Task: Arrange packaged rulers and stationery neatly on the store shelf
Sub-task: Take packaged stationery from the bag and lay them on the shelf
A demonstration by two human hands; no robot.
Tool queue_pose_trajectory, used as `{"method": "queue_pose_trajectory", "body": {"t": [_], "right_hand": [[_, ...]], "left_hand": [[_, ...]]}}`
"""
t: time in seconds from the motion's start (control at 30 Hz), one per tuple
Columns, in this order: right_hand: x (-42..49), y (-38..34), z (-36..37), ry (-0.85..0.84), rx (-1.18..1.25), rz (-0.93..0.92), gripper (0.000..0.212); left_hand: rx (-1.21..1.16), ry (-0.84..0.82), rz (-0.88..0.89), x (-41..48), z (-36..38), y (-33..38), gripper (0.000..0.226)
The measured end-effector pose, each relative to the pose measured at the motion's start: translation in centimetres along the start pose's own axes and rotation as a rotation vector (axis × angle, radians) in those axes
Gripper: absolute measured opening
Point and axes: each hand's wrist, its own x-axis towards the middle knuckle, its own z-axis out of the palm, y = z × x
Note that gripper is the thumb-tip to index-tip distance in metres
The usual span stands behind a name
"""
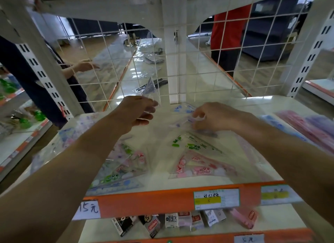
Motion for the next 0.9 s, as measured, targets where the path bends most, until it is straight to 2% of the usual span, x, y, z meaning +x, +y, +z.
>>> {"method": "queue_pose_trajectory", "body": {"t": [0.2,0.3,0.33,0.4,0.47,0.53,0.67,0.8,0.9], "right_hand": [[0.1,-0.5,0.9,0.075,-0.076,0.005,0.036],[-0.7,-1.0,0.5,0.157,-0.041,-0.018,0.037],[-1.1,-1.4,0.2,0.209,0.074,-0.037,0.036],[-1.9,-2.3,-0.4,0.261,0.453,-0.083,0.028],[-2.6,-3.2,-0.8,0.193,0.794,-0.102,0.017],[-3.1,-3.7,-1.0,0.161,0.926,-0.107,0.01],[-3.5,-3.1,-1.5,0.208,0.998,-0.058,0.013],[-3.6,-2.2,-2.4,0.259,0.898,-0.022,0.019],[-3.7,-2.6,-3.4,0.213,0.818,-0.066,0.021]], "left_hand": [[-0.114,0.019,-0.04,-0.5,1.1,0.1,0.018],[-0.16,-0.046,-0.001,-1.2,1.4,-0.2,0.016],[-0.171,-0.076,0.003,-1.4,1.5,-0.3,0.015],[-0.206,-0.132,0.0,-1.6,1.7,-0.5,0.014],[-0.262,-0.178,-0.002,-1.6,2.2,-0.6,0.013],[-0.309,-0.222,-0.011,-1.5,2.4,-0.5,0.013],[-0.3,-0.266,-0.03,-1.5,2.3,-0.2,0.018],[-0.315,-0.185,-0.001,-1.7,1.6,0.4,0.014],[-0.347,-0.146,0.056,-1.9,1.0,1.1,0.01]]}}
